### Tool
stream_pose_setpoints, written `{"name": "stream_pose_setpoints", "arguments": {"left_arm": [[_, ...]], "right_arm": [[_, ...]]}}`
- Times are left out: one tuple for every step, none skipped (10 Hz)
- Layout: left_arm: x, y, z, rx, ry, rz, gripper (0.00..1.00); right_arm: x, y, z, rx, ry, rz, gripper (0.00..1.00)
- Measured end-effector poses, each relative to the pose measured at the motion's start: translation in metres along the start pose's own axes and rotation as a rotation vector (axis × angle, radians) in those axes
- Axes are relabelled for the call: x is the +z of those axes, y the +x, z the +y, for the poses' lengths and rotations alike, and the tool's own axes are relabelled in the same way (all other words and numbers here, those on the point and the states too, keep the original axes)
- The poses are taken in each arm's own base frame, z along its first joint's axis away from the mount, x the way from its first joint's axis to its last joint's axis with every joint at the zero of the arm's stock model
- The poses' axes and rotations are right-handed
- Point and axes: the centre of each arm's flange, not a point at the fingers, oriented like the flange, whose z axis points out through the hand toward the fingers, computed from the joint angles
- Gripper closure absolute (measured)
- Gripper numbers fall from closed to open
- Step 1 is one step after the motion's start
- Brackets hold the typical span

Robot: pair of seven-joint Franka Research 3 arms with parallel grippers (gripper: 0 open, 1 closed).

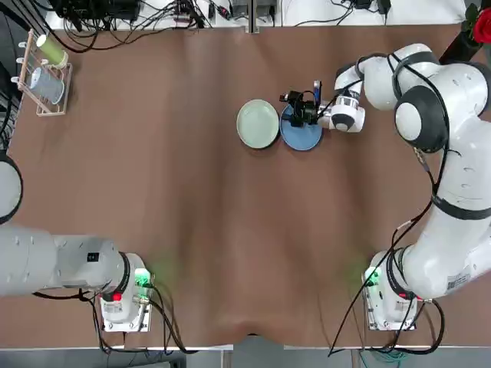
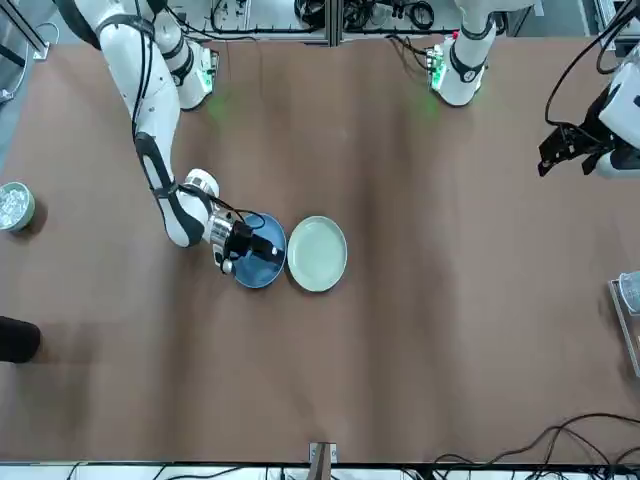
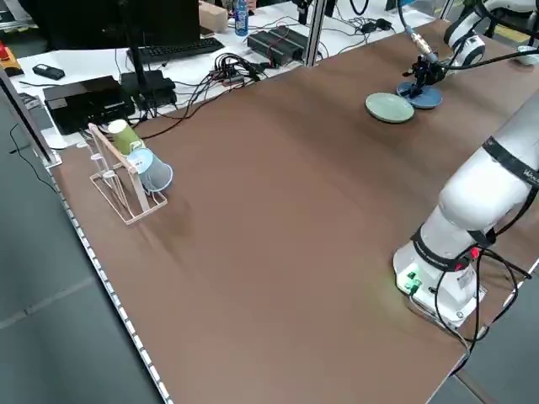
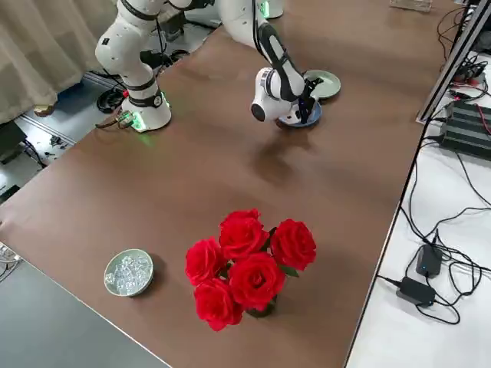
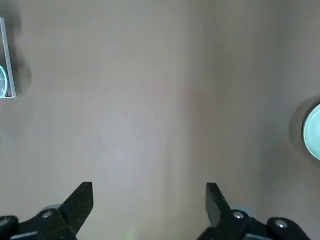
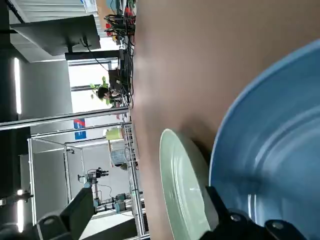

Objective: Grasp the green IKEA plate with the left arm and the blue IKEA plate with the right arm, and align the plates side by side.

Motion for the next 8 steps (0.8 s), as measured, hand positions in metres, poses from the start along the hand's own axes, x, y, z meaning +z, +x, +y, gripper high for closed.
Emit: {"name": "stream_pose_setpoints", "arguments": {"left_arm": [[0.0007,0.0007,-0.0043,0.006,-0.005,-0.002,0.02],[0.0036,0.0019,-0.0074,0.031,-0.009,-0.009,0.01],[0.0070,0.0029,-0.0086,0.050,-0.010,-0.019,0.02],[0.0091,0.0036,-0.0085,0.057,-0.010,-0.024,0.02],[0.0097,0.0039,-0.0084,0.059,-0.010,-0.025,0.02],[0.0096,0.0040,-0.0085,0.059,-0.010,-0.025,0.02],[0.0095,0.0040,-0.0085,0.059,-0.010,-0.025,0.02],[0.0098,0.0042,-0.0084,0.059,-0.010,-0.025,0.02]], "right_arm": [[0.0004,0.0007,-0.0005,-0.001,0.001,0.001,0.02],[0.0006,0.0010,-0.0005,-0.002,0.001,0.001,0.02],[0.0009,0.0013,-0.0003,-0.002,0.001,0.001,0.02],[0.0014,0.0019,-0.0001,-0.002,0.002,0.001,0.02],[0.0024,0.0029,0.0007,-0.003,0.002,0.001,0.02],[0.0035,0.0040,0.0019,-0.003,0.003,0.001,0.02],[0.0048,0.0053,0.0029,-0.004,0.003,0.001,0.02],[0.0056,0.0062,0.0032,-0.005,0.004,0.002,0.02]]}}
